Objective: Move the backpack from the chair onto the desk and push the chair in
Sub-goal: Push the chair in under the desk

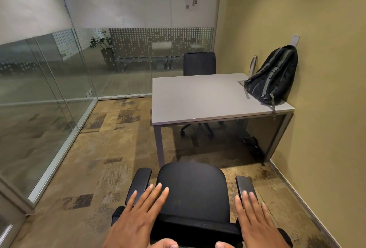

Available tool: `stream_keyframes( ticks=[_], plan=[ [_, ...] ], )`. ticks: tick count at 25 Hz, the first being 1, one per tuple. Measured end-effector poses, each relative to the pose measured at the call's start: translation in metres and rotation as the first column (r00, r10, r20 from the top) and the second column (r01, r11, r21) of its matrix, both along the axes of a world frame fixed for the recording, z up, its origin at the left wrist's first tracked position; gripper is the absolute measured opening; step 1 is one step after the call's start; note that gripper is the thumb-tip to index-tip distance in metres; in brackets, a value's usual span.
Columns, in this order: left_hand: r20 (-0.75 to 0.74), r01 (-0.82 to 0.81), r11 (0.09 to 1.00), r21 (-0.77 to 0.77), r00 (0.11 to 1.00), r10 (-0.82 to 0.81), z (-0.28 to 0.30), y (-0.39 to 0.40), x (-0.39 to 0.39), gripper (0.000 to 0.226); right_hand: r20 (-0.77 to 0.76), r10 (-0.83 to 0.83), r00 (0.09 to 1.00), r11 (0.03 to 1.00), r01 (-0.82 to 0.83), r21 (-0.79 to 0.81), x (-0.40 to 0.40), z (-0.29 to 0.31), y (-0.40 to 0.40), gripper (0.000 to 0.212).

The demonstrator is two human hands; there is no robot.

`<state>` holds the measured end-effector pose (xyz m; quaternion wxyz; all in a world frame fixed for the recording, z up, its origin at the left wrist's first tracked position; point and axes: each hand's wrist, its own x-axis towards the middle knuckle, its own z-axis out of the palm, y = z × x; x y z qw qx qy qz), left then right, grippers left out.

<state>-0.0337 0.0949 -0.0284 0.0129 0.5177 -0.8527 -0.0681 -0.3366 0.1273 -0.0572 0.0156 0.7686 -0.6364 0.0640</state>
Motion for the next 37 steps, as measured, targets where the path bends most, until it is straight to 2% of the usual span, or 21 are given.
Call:
stream_keyframes(
  ticks=[2,5,7,8,10,12,21,37],
  plan=[
    [-0.086,-0.017,0.999,0.033,0.996,0.020,-0.006,-0.009,-0.007,0.116,-0.041,-0.038,0.998,0.994,0.042,0.098,-0.010,0.001,-0.006,0.123],
    [-0.045,-0.035,0.998,0.046,0.998,0.037,-0.010,-0.022,-0.023,0.117,-0.090,-0.125,0.988,0.979,0.138,0.147,-0.029,0.009,-0.017,0.121],
    [-0.055,-0.042,0.999,0.035,0.997,0.044,-0.014,-0.031,-0.037,0.116,-0.167,-0.092,0.982,0.969,0.127,0.214,-0.042,0.018,-0.026,0.135],
    [-0.063,-0.040,0.999,0.021,0.997,0.042,-0.016,-0.035,-0.044,0.116,-0.136,-0.076,0.988,0.974,0.103,0.200,-0.049,0.017,-0.032,0.140],
    [-0.048,-0.034,0.999,0.001,0.998,0.034,-0.021,-0.045,-0.057,0.116,-0.045,-0.085,0.995,0.944,0.095,0.315,-0.066,0.015,-0.038,0.137],
    [-0.052,-0.034,0.999,-0.004,0.998,0.033,-0.022,-0.057,-0.072,0.117,-0.040,-0.120,0.992,0.919,0.126,0.374,-0.084,0.013,-0.048,0.134],
    [-0.060,-0.066,0.998,0.022,0.996,0.067,-0.026,-0.100,-0.152,0.120,-0.030,-0.121,0.992,0.929,0.124,0.348,-0.164,0.009,-0.088,0.127],
    [-0.048,-0.264,0.963,0.062,0.963,0.267,-0.028,-0.151,-0.304,0.129,0.002,0.096,0.995,0.970,-0.094,0.223,-0.318,0.018,-0.186,0.115]
  ],
)
